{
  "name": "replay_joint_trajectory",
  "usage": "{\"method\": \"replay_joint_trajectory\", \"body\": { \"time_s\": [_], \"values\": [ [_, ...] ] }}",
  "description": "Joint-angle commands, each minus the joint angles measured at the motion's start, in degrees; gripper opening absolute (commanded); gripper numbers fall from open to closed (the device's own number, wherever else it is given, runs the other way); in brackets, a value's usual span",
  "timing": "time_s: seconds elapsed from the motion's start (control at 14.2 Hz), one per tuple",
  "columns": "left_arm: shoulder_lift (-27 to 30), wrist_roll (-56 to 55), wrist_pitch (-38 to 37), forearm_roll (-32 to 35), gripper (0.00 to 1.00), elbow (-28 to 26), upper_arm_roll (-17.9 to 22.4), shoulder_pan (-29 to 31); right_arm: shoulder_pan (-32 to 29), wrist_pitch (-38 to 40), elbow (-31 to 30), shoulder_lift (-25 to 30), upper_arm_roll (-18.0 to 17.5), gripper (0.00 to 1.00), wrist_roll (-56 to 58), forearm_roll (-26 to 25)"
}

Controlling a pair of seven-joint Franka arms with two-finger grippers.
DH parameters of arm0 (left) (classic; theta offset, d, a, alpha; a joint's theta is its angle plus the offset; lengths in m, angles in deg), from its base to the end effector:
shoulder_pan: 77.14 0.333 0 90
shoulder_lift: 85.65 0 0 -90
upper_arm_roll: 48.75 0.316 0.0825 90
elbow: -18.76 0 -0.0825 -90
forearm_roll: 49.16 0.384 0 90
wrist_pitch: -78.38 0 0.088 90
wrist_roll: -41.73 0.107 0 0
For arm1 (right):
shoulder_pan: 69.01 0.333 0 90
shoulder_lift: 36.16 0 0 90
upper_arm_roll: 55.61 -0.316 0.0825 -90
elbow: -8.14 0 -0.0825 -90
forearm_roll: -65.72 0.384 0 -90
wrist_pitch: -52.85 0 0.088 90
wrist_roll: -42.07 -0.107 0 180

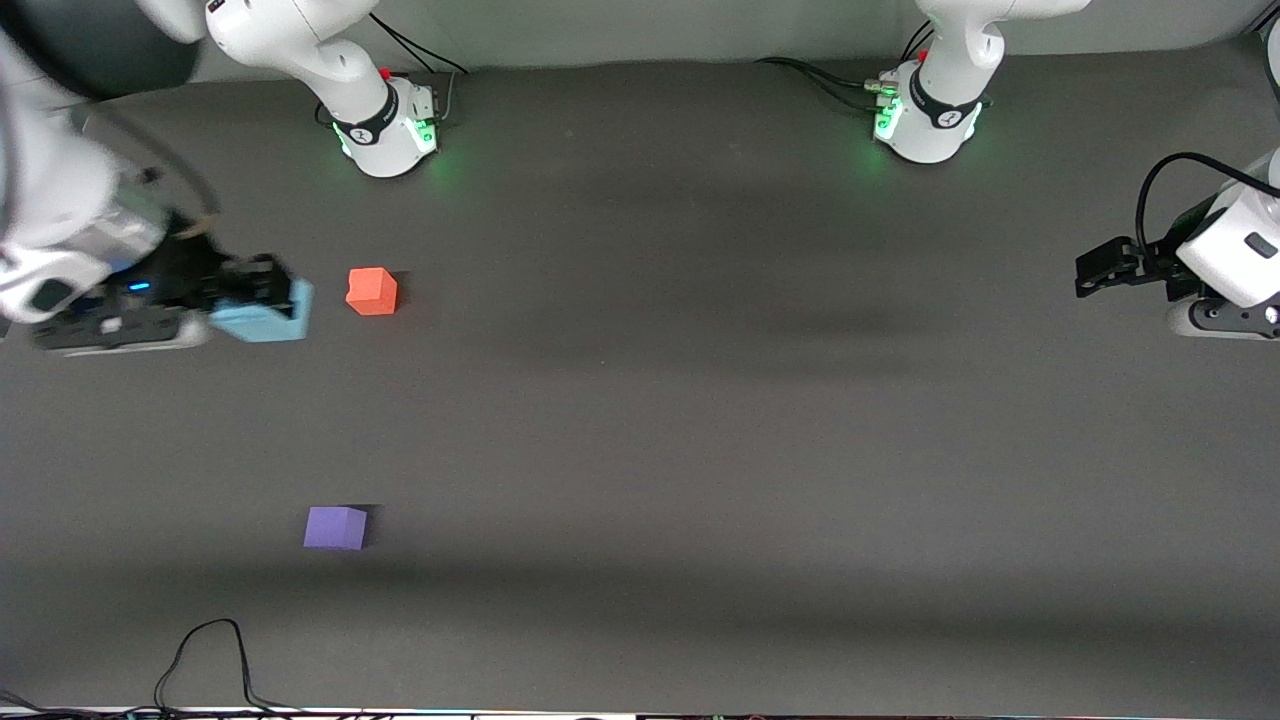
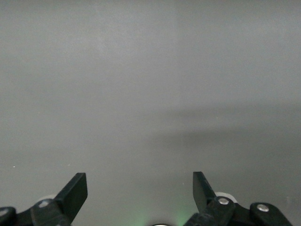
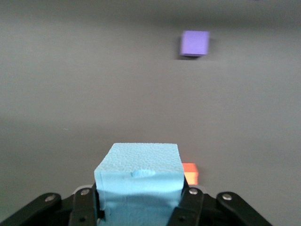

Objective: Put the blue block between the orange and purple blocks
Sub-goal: 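Lift the blue cube and carry it past the orange cube, then carry the blue cube back and lower it between orange and purple cubes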

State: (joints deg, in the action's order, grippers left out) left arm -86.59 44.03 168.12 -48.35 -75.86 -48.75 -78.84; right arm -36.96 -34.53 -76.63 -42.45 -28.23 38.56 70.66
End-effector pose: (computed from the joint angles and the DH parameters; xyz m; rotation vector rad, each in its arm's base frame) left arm 0.5544 -0.0149 0.5771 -3.1220 0.1100 0.1589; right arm 0.5757 0.0720 0.6077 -3.1083 -0.0359 0.0847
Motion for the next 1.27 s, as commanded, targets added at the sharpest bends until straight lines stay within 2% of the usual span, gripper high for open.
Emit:
{"method": "replay_joint_trajectory", "body": {
  "time_s": [0.0,0.21,0.35,0.56,0.7,0.78,0.85,1.06,1.2],
  "values": [
    [0.06,-1.08,-0.26,-0.02,1.00,0.58,0.61,-0.85,0.64,-0.33,-4.78,2.51,7.05,0.06,8.06,0.86],
    [-0.03,-1.08,-0.08,-0.11,1.00,0.58,0.61,-0.85,0.64,-1.55,-8.12,3.48,9.88,0.06,10.54,0.86],
    [-0.03,-1.08,-0.08,-0.20,1.00,0.58,0.61,-0.77,0.56,-6.28,-11.37,3.40,10.33,0.07,11.15,1.03],
    [-0.03,-1.08,-0.08,-0.28,1.00,0.58,0.61,-0.59,1.08,-13.32,-12.79,-0.98,10.15,0.07,13.95,2.87],
    [-0.03,-1.08,-0.08,-0.29,1.00,0.58,0.61,-0.50,0.73,-15.70,-13.06,-5.72,10.24,0.08,17.22,12.05],
    [-0.03,-0.99,-0.08,-0.29,1.00,0.58,0.61,-0.50,0.91,-16.84,-13.49,-7.57,10.24,0.10,17.75,14.89],
    [-0.03,-0.99,-0.08,-0.29,1.00,0.58,0.61,-0.50,1.26,-19.90,-14.97,-9.42,10.15,0.11,18.80,15.01],
    [-0.03,-0.99,-0.08,-0.29,1.00,0.58,0.61,-0.50,1.09,-34.21,-26.20,-10.66,9.63,0.11,24.24,16.06],
    [-0.12,-0.99,0.00,-0.29,1.00,0.40,0.61,-0.50,1.09,-37.94,-29.39,-12.94,9.45,0.11,27.05,17.28]
  ]
}}
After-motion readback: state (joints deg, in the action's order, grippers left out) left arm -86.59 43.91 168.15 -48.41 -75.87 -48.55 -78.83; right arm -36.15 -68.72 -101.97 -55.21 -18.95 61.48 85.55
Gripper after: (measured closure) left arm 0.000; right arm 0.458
